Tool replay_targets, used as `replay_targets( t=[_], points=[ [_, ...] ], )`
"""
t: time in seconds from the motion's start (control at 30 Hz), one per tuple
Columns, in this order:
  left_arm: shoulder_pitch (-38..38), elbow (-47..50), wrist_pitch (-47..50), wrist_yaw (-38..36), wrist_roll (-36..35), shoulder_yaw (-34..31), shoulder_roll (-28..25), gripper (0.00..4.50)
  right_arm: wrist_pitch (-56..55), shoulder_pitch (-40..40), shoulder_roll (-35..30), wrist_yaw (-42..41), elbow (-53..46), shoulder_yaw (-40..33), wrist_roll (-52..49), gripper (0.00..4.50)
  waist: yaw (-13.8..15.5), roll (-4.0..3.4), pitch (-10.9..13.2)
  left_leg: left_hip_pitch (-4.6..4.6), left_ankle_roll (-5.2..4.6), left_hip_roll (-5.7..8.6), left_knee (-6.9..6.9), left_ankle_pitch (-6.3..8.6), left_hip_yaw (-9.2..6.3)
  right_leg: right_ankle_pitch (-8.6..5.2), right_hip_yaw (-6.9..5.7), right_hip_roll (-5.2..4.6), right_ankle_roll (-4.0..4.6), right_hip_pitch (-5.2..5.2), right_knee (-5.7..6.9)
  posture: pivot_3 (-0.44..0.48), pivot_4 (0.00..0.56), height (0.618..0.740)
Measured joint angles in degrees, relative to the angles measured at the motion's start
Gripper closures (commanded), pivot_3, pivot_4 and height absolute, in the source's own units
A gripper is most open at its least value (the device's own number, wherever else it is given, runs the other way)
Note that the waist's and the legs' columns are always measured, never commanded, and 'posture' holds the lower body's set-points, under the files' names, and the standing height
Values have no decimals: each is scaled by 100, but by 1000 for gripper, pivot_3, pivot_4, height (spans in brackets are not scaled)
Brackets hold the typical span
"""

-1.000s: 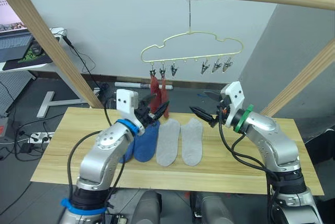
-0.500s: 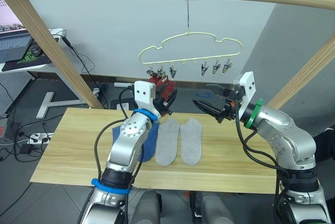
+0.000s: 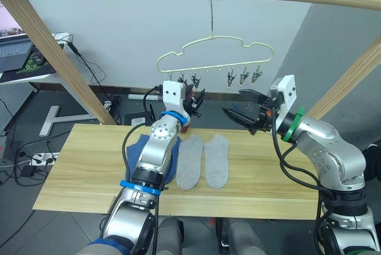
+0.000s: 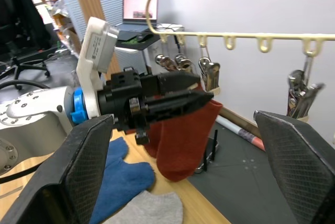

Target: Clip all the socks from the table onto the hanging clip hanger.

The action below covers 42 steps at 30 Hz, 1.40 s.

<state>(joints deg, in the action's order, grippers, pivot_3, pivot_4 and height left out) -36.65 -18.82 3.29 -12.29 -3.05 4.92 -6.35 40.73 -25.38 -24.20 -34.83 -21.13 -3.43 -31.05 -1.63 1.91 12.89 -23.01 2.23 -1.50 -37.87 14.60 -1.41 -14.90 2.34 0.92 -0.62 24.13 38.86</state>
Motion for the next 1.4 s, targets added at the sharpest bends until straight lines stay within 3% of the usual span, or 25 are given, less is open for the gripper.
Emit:
replay_targets(
  t=[1.4],
  points=[
    [-459,-885,-658,419,262,-197,199,2522,2,-64,-25,83,-6,14,-172,0,-22,1,-8,2,0,2,-8,-1,3,22,0,0,22,0,11,-68,150,740]
  ],
)
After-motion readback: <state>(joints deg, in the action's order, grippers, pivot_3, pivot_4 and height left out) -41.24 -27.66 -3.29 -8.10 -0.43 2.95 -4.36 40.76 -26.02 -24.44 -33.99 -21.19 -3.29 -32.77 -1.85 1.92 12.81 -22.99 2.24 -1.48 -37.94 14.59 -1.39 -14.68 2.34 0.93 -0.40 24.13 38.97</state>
